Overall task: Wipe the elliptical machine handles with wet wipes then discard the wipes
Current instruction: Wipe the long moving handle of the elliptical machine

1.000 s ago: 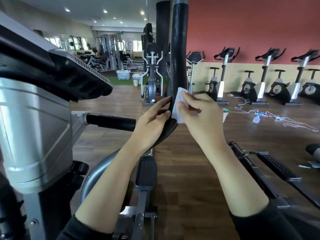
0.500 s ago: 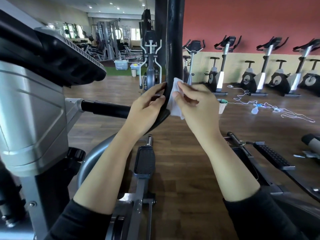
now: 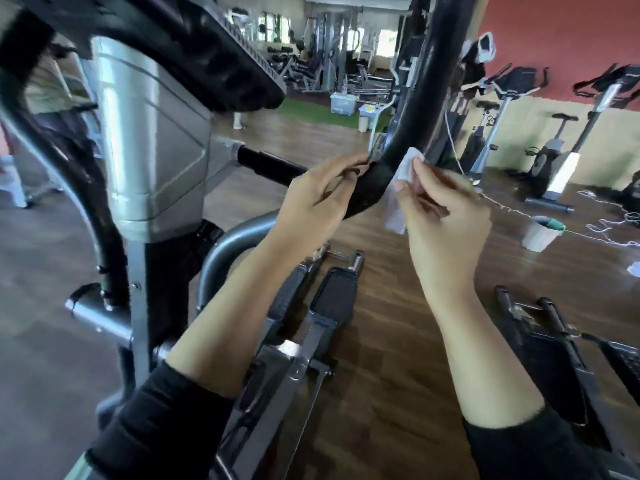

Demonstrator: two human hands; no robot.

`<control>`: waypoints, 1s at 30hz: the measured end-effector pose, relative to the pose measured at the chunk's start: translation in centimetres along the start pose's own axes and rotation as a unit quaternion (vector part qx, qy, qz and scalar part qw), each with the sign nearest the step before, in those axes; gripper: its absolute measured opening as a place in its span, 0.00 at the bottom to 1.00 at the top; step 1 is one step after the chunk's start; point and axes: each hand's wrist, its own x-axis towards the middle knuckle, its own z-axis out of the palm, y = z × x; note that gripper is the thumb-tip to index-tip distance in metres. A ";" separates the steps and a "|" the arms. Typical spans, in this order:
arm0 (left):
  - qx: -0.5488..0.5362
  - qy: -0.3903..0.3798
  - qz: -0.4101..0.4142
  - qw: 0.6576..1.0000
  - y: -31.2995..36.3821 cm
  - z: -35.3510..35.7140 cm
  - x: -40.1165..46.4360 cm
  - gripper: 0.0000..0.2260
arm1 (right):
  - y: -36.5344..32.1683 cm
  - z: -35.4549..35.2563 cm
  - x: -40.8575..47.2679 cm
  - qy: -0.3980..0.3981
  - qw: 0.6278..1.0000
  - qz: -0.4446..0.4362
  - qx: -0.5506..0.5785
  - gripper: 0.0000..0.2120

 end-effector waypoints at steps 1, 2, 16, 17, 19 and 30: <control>0.016 0.015 0.013 1.000 -0.3 -0.3 -1.2 0.15 | 0.1 0.0 -0.6 0.002 1.000 -0.010 0.004 0.14; 0.034 0.034 0.023 0.999 -0.9 -0.7 -2.4 0.15 | 0.2 0.1 -1.4 0.004 1.000 -0.024 0.004 0.14; 0.366 0.170 -0.342 0.849 -10.2 -8.1 -27.7 0.19 | 0.3 9.4 -23.0 -0.411 0.902 -0.024 0.127 0.09; 0.375 0.163 -0.378 0.830 -10.5 -8.6 -29.9 0.19 | -0.1 10.0 -24.8 -0.433 0.891 -0.030 0.134 0.09; 0.382 0.152 -0.444 0.796 -10.7 -9.6 -34.1 0.19 | -0.8 11.0 -28.7 -0.478 0.866 -0.047 0.136 0.08; 0.325 0.117 -0.680 0.646 -9.4 -13.8 -52.9 0.19 | -6.5 11.7 -48.0 -0.764 0.638 -0.080 0.047 0.11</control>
